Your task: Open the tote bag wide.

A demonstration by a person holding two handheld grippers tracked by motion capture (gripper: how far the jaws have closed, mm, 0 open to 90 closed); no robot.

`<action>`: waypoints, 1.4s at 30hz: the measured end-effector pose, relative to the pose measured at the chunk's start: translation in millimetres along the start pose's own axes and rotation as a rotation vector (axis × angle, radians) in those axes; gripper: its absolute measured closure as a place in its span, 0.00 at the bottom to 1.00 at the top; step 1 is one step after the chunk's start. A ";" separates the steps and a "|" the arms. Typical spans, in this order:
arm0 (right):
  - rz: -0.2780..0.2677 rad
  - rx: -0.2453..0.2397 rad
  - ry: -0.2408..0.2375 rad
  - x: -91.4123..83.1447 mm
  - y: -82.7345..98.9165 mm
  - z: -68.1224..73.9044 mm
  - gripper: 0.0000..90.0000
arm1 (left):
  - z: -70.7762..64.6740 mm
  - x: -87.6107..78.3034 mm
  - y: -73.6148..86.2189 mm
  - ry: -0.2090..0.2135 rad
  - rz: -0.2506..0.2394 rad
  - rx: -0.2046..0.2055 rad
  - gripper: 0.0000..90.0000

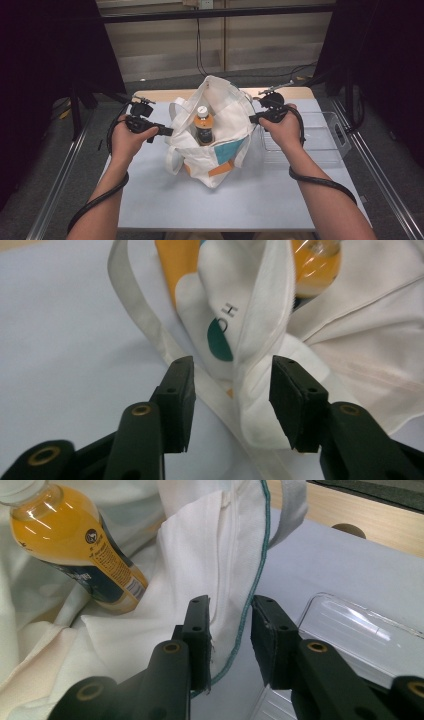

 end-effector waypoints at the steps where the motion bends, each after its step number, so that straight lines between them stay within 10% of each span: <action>1: 0.000 -0.005 0.000 0.0 -0.6 0.6 0.78 | -1.2 -1.4 -2.7 -0.003 -0.010 0.006 0.59; 19: 0.007 -0.018 -0.017 2.0 -3.6 3.9 0.82 | -13.7 19.0 -46.7 -0.025 -0.086 0.037 0.65; 28: 0.010 -0.015 -0.021 3.6 -0.3 2.0 0.84 | -5.9 25.1 -47.9 -0.037 -0.041 -0.003 0.89; 42: 0.017 -0.011 -0.013 8.4 5.3 -3.6 0.87 | 21.4 30.2 -33.2 -0.066 -0.018 -0.067 0.94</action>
Point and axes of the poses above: each handheld gripper's, and its own axes: x roughly forward along the jaws, y roughly out of its underside, z roughly to its left, the point moved 4 cm from there along x, roughly forward along the jaws, and after that the axes turned 1 degree about z, right-handed, at the moved point
